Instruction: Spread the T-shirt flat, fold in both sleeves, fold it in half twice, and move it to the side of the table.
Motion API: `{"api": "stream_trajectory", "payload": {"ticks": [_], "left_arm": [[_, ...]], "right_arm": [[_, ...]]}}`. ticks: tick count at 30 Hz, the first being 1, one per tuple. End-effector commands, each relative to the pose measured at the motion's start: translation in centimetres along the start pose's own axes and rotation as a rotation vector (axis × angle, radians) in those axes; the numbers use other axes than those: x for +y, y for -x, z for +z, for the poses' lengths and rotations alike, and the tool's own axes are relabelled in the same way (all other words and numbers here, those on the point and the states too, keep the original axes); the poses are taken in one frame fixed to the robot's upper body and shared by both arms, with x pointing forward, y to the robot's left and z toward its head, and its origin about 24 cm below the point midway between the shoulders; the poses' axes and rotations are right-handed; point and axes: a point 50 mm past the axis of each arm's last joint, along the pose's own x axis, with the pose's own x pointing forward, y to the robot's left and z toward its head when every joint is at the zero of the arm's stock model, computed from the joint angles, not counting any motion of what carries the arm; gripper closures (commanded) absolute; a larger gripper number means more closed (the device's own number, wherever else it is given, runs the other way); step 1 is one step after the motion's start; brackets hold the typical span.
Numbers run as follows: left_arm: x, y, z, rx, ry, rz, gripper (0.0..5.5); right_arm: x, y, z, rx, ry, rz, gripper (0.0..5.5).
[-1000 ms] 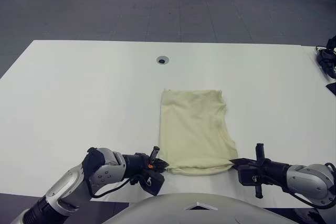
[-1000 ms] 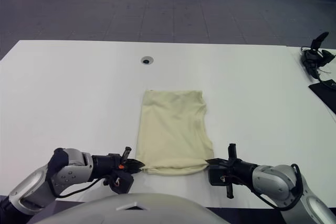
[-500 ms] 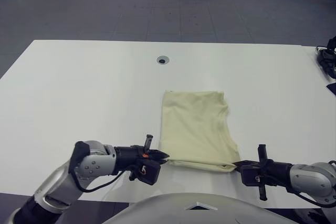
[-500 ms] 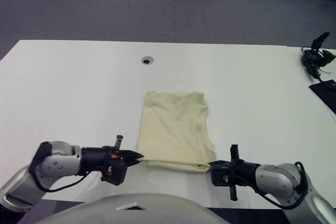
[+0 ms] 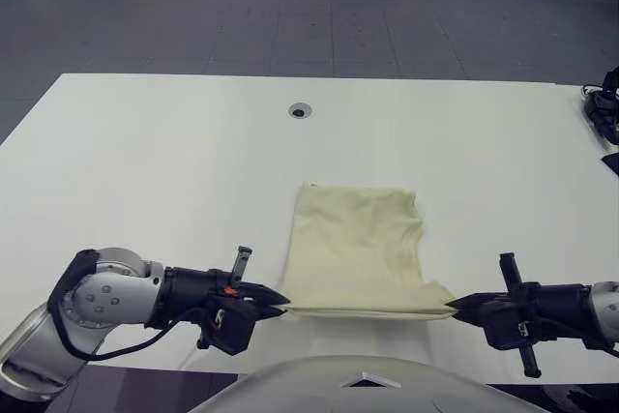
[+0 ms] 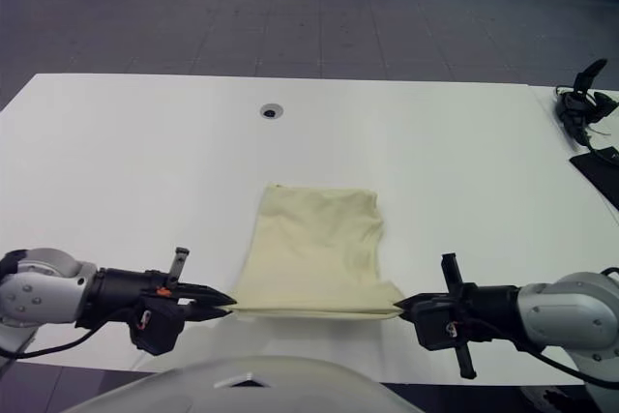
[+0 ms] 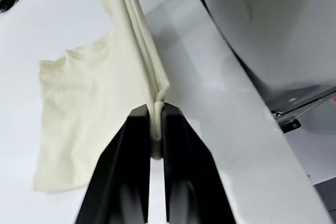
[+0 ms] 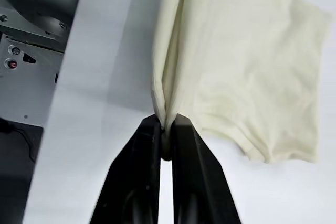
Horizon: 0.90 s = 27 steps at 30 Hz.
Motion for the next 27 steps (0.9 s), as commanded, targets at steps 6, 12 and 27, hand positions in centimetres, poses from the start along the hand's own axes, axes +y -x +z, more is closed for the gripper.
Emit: {"api": "stream_trajectory", "payload": {"ticks": [6, 12, 27], "left_arm": [[-0.7, 2.7, 1.3, -0.036, 0.119, -0.08, 5.37], [0.3, 4.1, 0.8, -0.061, 0.199, -0.024, 5.37], [3.2, 1.5, -7.1, -0.176, 0.62, -0.031, 5.37]], "right_arm": [[0.4, 1.8, 2.5, -0.005, 0.02, 0.16, 5.42], [-0.9, 3.6, 2.9, -0.008, 0.002, 0.171, 5.42], [-5.4, 0.7, -1.7, -0.063, -0.25, 0.233, 5.42]]}}
